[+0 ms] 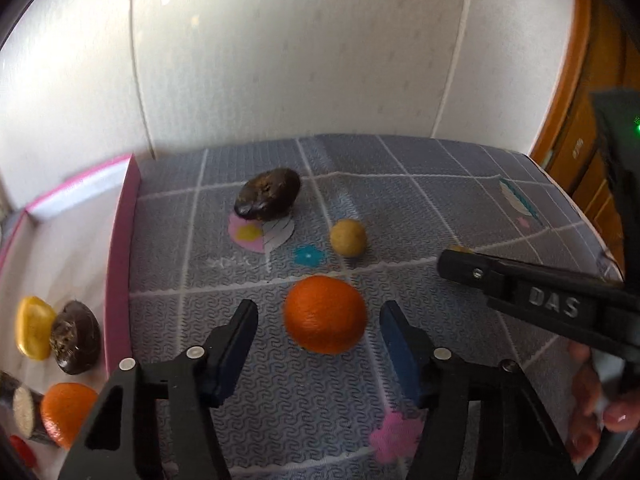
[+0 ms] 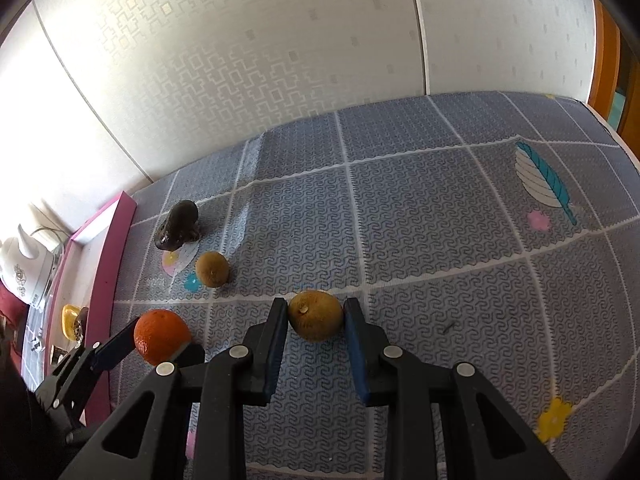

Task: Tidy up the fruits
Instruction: 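Grasp the orange with the left gripper while the right holds the brown fruit, then carry the orange into the tray and open the left gripper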

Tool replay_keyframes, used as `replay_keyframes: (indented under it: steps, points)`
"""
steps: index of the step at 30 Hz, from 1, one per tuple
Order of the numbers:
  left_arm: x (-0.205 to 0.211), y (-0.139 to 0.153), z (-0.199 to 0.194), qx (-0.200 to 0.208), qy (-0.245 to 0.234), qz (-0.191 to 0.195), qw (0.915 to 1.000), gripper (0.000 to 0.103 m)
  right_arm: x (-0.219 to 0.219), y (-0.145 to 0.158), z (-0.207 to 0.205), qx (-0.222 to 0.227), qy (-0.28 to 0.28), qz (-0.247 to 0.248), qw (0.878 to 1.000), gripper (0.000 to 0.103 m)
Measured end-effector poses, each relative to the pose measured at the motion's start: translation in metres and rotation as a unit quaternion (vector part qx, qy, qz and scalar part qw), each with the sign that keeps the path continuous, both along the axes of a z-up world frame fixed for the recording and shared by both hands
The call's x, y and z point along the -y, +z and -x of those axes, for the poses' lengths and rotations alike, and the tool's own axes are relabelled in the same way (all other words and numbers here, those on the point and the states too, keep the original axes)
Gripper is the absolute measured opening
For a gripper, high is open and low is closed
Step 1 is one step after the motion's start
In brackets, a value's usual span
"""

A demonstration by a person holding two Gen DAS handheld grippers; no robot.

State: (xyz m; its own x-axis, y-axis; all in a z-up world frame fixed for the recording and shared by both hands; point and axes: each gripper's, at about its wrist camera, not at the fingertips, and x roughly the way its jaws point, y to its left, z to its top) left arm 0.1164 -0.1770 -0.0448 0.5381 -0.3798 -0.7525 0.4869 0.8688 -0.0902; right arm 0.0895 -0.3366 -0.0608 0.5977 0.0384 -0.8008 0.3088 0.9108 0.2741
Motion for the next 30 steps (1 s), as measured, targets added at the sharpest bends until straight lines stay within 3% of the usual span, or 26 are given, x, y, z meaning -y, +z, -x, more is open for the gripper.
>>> replay_keyframes:
  steps: [7, 16, 30]
  points:
    - [0.000, -0.001, 0.002, 0.000, 0.005, -0.002, 1.0000, 0.040, 0.000, 0.001, 0.001, 0.001, -0.001, 0.005, 1.000, 0.029]
    - [-0.002, 0.003, 0.012, 0.008, -0.002, 0.001, 1.0000, 0.040, -0.002, 0.001, 0.001, 0.003, -0.003, 0.011, 1.000, 0.029]
    - [-0.042, 0.028, 0.009, 0.010, 0.020, 0.057, 0.9981, 0.040, -0.014, 0.012, -0.003, 0.020, 0.001, 0.018, 1.000, 0.028]
